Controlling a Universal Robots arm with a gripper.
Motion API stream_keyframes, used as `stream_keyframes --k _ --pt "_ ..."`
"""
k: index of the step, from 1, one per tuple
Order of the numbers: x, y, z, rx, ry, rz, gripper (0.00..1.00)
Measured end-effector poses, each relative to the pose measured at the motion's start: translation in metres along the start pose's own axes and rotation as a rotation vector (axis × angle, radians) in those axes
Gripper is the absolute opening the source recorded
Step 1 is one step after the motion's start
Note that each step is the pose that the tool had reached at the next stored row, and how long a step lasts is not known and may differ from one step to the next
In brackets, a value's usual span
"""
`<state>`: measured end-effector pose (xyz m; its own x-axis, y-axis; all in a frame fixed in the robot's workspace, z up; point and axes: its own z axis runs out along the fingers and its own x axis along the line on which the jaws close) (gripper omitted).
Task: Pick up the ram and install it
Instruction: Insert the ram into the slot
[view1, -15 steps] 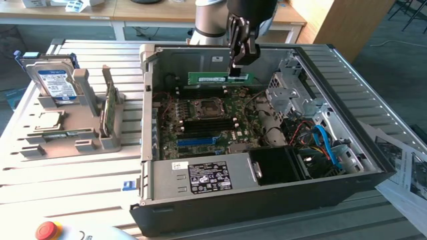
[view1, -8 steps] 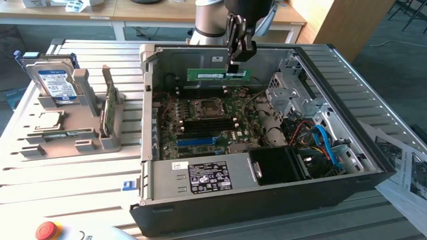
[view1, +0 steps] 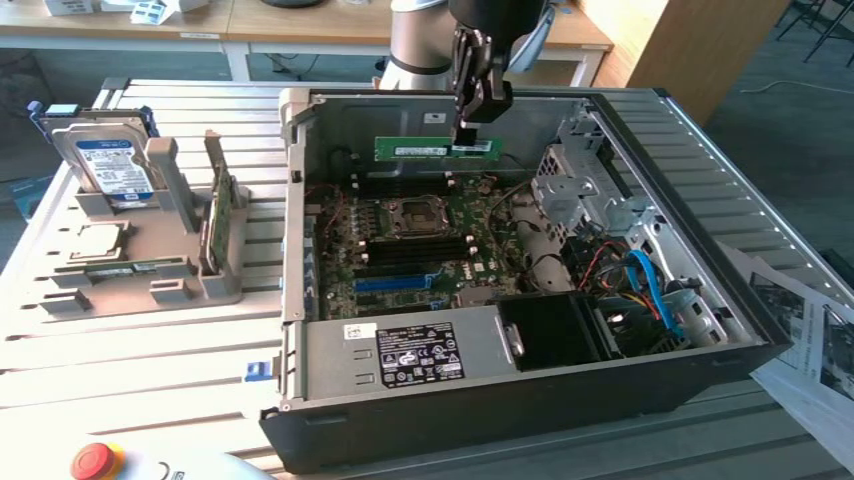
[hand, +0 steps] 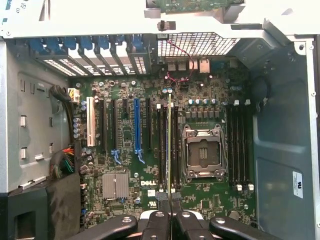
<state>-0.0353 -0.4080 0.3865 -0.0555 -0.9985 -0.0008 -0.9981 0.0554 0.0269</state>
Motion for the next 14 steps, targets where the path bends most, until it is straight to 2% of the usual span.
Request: stream_keyframes --k 8,14 --pt "0.0000 -0.0001 0.0014 0.0000 0.0000 0.000 0.12" --pt "0.0000 -0.0002 0.0097 0.0000 0.0001 0.000 0.12"
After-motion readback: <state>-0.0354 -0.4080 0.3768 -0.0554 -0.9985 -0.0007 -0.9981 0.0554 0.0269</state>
